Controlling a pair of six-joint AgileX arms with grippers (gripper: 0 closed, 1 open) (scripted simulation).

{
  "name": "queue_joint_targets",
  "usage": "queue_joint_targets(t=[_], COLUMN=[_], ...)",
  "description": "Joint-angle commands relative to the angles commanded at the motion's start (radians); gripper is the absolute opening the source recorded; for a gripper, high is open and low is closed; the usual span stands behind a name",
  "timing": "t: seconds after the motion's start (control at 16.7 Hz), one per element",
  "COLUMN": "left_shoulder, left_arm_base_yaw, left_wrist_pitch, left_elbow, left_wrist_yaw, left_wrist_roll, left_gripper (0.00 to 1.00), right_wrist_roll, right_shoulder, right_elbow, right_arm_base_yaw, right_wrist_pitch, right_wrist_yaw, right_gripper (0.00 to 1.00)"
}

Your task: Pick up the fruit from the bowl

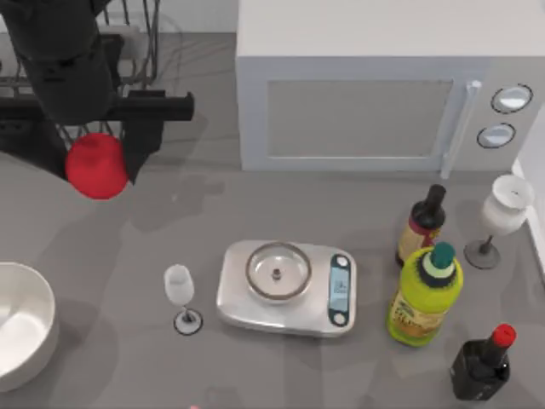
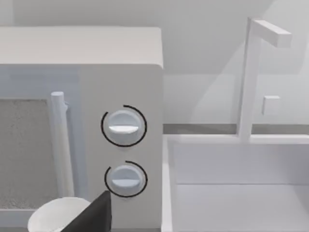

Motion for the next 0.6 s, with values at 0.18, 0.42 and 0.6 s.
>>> queue_joint_targets(t=[0.18,0.42,0.6], left_shoulder=[0.086,0.097,0.096], left_arm_base_yaw=[-0.096,-0.108,-0.109], left_wrist_pitch=[0.081,0.093,0.102], left_elbow=[0.003,0.003,0.005], left_wrist_yaw=[0.001,0.001,-0.01], left_wrist_roll=[-0.096,-0.108,-0.11], left_gripper=[0.0,0.0,0.0], right_wrist_roll=[0.0,0.0,0.0], right_shoulder=[0.0,0.0,0.0], right_elbow=[0.0,0.0,0.0], right_arm_base_yaw=[0.0,0.0,0.0], right_wrist_pitch=[0.0,0.0,0.0], right_wrist_yaw=[0.0,0.0,0.0], right_gripper=[1.0,1.0,1.0])
